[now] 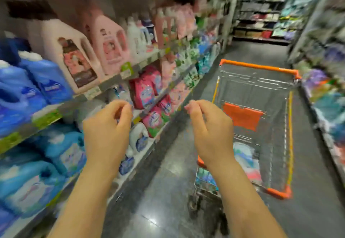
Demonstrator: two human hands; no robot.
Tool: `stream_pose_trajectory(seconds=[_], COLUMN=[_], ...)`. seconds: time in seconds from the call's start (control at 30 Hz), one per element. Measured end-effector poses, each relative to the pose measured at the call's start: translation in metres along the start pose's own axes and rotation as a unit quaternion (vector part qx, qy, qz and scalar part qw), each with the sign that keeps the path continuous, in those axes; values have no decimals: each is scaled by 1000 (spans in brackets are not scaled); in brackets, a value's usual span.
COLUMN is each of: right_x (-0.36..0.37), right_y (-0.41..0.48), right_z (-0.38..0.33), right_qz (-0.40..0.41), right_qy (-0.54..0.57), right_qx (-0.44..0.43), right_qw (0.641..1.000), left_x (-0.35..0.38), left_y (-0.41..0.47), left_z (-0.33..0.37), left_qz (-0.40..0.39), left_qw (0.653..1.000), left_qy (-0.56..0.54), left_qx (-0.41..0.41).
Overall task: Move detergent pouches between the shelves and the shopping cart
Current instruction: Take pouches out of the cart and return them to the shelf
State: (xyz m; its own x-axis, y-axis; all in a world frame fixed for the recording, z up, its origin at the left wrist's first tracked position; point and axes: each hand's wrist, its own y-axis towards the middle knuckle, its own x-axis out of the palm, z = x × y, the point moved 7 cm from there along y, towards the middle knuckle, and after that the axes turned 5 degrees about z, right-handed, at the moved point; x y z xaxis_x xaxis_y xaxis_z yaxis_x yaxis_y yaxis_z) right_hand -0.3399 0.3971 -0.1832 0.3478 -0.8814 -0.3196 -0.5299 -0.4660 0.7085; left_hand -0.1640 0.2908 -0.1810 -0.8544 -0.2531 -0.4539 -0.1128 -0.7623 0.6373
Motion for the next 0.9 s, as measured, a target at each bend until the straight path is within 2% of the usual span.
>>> stream_pose_trajectory(seconds=[0.2, 0.43, 0.63, 0.8, 0.83, 0.9], right_x=[-55, -74, -70, -44, -34, -10], right_y=[-18, -25, -31, -61, -72, -97], right_z=[145, 295, 390, 470, 488, 520], right_qz=[28, 16, 22, -45, -65, -109], right_qy=[-131, -261, -243, -176, -159, -121], right_qx=[126, 259, 388, 549, 579, 634], right_qw=[983, 930, 889, 816, 797, 756], left_x=[160, 341, 462, 561, 583, 614], left_y=[-33, -59, -74, -113, -129, -166], left_z=[47, 56, 53, 17, -2, -39], left_qz=[-121, -248, -350, -457, -490, -563], left_qw=[991, 965, 933, 885, 865, 804], left_qy=[-47, -84, -80, -40, -1, 84], left_qx=[25, 12, -13, -82, -109, -171])
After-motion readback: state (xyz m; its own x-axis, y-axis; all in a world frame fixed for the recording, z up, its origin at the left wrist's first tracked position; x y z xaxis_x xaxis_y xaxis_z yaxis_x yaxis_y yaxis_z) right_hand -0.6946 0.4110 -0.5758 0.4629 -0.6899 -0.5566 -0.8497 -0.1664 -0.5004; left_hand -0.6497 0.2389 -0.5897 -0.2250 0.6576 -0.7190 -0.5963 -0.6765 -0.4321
